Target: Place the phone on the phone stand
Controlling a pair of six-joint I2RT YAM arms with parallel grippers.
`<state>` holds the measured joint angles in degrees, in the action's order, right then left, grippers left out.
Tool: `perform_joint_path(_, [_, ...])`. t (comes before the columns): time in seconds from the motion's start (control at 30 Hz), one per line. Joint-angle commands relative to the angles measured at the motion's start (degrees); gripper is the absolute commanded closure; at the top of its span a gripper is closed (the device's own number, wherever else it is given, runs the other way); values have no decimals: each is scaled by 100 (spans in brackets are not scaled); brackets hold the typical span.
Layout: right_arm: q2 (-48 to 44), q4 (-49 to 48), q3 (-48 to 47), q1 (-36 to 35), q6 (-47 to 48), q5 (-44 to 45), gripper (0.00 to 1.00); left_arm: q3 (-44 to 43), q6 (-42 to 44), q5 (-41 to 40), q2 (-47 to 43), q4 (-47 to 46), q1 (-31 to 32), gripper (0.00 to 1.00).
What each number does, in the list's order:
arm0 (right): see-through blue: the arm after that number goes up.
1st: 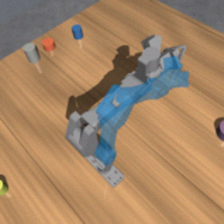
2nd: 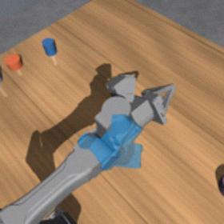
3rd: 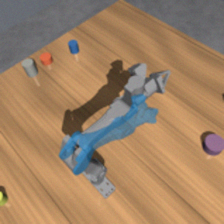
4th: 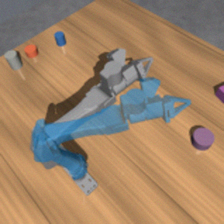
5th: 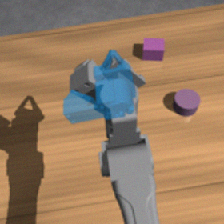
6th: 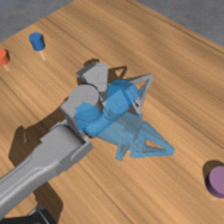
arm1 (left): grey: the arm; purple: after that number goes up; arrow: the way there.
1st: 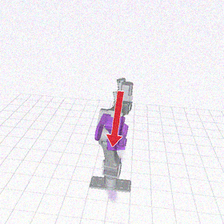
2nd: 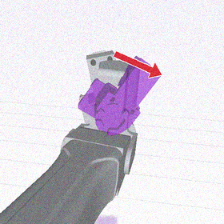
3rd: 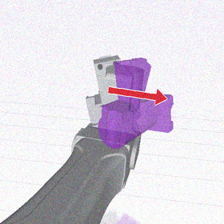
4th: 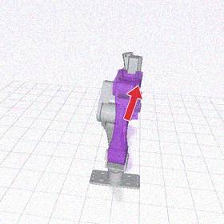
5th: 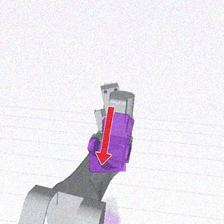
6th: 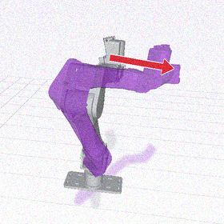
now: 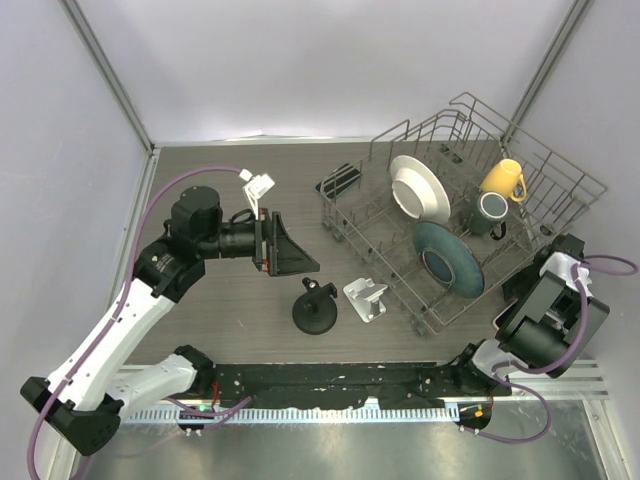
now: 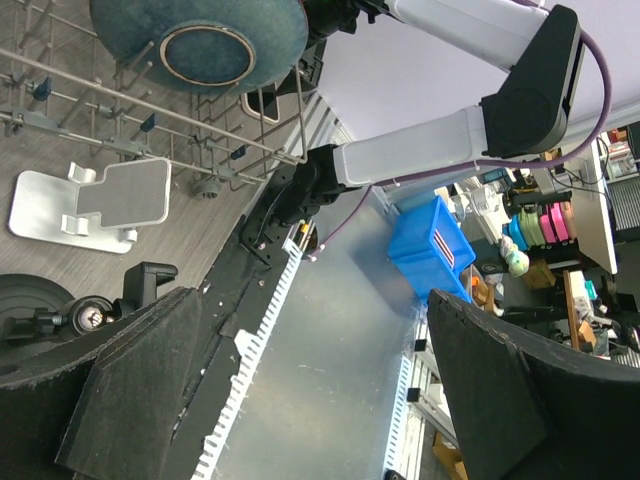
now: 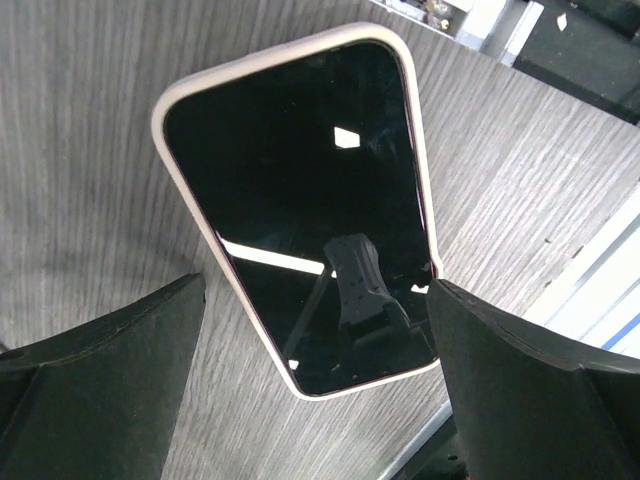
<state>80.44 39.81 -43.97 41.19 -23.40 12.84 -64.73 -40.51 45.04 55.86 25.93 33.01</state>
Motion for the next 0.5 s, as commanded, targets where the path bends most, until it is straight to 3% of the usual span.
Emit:
perform_joint_path(0.0, [67,167,-226,-23,-296,549,2,4,-80,172,-154,-264,21,1])
perform_joint_path(0.27, [85,396,-393,-6,-499,975,2,31,-62,163,-163,-220,29,0])
perform_joint_path(0.47, [332,256,-394,-6,-324,597,2,-110,-27,181,-172,-124,21,0])
